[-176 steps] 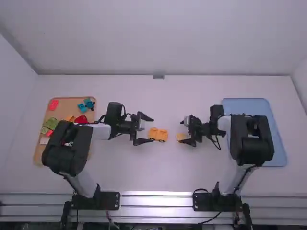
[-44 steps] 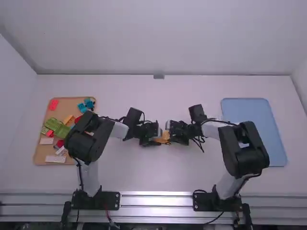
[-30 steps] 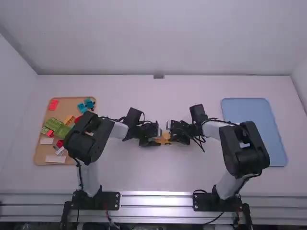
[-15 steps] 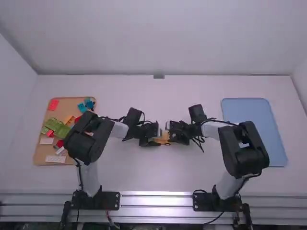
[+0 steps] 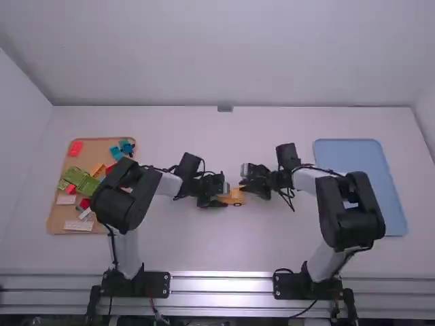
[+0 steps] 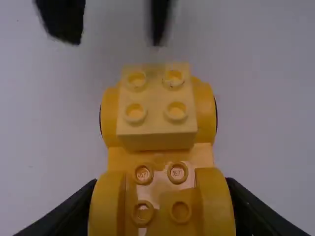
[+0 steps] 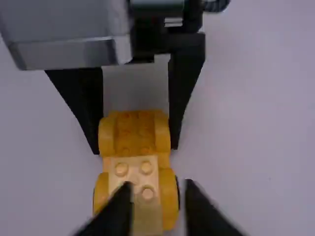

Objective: Assemble lego blocks to make yellow taxi

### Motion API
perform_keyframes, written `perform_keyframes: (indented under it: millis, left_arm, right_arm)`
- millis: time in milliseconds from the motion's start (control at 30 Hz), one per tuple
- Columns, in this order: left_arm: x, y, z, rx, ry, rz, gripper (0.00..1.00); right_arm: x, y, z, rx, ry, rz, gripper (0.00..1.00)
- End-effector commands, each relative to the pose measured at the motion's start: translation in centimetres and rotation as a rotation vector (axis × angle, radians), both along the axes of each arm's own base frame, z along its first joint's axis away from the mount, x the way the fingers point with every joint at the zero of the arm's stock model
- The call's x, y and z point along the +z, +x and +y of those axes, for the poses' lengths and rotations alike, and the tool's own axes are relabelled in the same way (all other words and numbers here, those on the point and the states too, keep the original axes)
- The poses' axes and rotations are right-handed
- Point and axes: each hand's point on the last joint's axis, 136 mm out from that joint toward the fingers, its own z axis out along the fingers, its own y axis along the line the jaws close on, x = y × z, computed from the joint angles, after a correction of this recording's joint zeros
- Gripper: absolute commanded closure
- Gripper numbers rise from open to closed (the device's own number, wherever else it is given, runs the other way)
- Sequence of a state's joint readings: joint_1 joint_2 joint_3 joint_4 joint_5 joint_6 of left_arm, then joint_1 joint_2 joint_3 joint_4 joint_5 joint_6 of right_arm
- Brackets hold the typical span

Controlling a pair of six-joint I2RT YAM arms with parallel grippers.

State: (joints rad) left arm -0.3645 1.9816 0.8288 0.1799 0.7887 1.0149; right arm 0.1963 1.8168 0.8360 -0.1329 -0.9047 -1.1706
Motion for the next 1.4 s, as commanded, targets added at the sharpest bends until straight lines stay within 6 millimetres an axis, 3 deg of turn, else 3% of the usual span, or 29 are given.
perform_keyframes:
  millis: [0, 433, 667, 1000, 1367]
  left_arm:
    - [-5.1, -2.2, 3.1, 0.08, 0.185, 0.119, 0.55]
    - [-5.0, -2.0, 3.0, 0.081, 0.181, 0.11, 0.58]
    - [-5.1, -2.0, 3.0, 0.092, 0.181, 0.121, 0.6]
    - [-5.0, -1.7, 2.9, 0.107, 0.174, 0.122, 0.61]
    - [-4.6, -1.0, 2.6, 0.125, 0.155, 0.104, 0.63]
  right_arm:
    - [0.2, -0.1, 0.6, 0.017, 0.008, 0.007, 1.0]
    - [-4.0, -2.8, 1.4, -0.03, -0.227, 0.1, 1.0]
    - [-5.4, -4.3, 0.1, -0.056, -0.254, 0.157, 1.0]
    - [-7.0, -4.7, -2.2, -0.167, -0.279, 0.213, 1.0]
    - [-8.6, -5.1, -2.5, -0.251, -0.404, 0.238, 1.0]
